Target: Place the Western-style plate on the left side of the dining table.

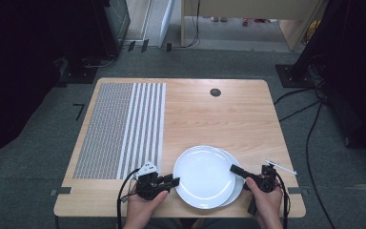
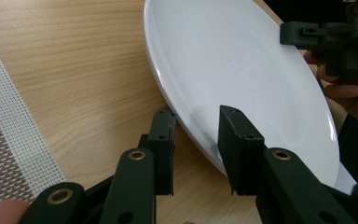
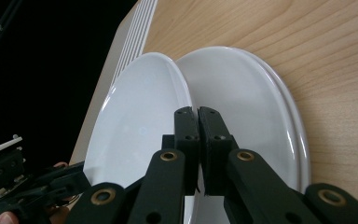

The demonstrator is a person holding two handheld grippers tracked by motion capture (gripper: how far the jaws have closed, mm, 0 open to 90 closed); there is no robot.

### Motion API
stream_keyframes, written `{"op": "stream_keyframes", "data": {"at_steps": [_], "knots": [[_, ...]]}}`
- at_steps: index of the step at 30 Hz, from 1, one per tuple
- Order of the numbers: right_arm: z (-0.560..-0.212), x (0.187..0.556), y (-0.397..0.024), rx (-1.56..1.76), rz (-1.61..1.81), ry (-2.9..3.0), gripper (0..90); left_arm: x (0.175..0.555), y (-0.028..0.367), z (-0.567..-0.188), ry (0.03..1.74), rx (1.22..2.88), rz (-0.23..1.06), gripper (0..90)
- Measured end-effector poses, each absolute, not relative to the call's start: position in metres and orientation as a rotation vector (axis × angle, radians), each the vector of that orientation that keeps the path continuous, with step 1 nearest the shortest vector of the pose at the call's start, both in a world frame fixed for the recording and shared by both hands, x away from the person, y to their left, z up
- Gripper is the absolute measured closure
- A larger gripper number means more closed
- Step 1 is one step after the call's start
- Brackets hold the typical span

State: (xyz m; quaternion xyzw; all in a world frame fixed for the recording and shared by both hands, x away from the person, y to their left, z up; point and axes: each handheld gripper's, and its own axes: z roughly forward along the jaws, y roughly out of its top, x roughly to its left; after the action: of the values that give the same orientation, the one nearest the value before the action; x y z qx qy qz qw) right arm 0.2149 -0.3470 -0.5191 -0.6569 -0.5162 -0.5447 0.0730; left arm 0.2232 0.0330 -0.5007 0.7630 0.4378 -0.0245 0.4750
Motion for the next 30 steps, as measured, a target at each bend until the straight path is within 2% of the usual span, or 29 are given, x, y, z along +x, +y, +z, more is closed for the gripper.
{"op": "stream_keyframes", "data": {"at_steps": [30], "knots": [[-0.5186, 0.2137, -0.3480, -1.991, -1.636, -1.503, 88.0, 0.2240, 0.0306, -0.4974, 1.099, 1.857, -0.066, 69.2]]}}
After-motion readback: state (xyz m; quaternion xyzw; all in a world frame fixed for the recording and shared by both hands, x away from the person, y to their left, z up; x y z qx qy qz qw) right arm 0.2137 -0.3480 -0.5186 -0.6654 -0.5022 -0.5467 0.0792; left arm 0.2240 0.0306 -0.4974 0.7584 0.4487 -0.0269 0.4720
